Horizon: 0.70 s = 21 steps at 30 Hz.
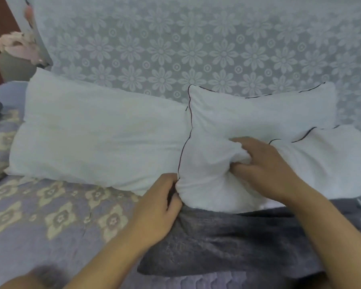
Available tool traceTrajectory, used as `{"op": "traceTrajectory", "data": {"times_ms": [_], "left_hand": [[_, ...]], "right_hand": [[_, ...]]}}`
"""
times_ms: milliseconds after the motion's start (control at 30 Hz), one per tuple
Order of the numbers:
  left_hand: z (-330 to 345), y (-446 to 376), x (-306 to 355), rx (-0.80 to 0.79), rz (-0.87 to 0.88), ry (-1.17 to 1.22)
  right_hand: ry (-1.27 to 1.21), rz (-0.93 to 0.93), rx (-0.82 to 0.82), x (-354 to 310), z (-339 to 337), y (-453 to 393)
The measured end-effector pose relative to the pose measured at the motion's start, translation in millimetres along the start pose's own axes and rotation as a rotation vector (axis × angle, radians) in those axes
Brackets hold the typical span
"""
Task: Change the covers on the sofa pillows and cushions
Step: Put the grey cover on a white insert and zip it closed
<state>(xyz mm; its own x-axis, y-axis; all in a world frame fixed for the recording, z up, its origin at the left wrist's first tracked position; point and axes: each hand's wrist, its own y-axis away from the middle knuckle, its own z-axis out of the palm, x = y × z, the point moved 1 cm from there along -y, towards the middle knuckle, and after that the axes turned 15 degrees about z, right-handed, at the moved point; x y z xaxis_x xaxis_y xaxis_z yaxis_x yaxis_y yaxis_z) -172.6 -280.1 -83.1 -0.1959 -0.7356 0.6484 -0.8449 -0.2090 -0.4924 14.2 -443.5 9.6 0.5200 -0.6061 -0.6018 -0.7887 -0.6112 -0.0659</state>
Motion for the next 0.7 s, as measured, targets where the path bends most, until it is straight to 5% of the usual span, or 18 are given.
{"op": "traceTrajectory", "data": {"times_ms": [167, 267, 433, 533, 700], "left_hand": [[-5.9, 31.5, -30.8, -0.105, 0.241, -0.240], [-5.3, 25.8, -25.1, -0.108, 0.335, -0.162], [-14.3, 23.0, -26.1, -0.196, 0.305, -0.101], [-28.4, 19.7, -25.7, -0.254, 0.311, -0.223], [-15.0, 22.1, -18.5, -0.401, 0.421, -0.237]], "right_hand": [[0.196, -0.070, -0.294, -20.5, 16.8, 11.1], [0.395, -0.133, -0.373, -36.7, 30.2, 7.7], [0.421, -0.391, 0.084, -29.6, 26.6, 10.5], [0.407, -0.271, 0.372, -2.0, -8.5, -0.3], [0.532, -0.012, 0.563, 36.8, -51.3, -41.6]]}}
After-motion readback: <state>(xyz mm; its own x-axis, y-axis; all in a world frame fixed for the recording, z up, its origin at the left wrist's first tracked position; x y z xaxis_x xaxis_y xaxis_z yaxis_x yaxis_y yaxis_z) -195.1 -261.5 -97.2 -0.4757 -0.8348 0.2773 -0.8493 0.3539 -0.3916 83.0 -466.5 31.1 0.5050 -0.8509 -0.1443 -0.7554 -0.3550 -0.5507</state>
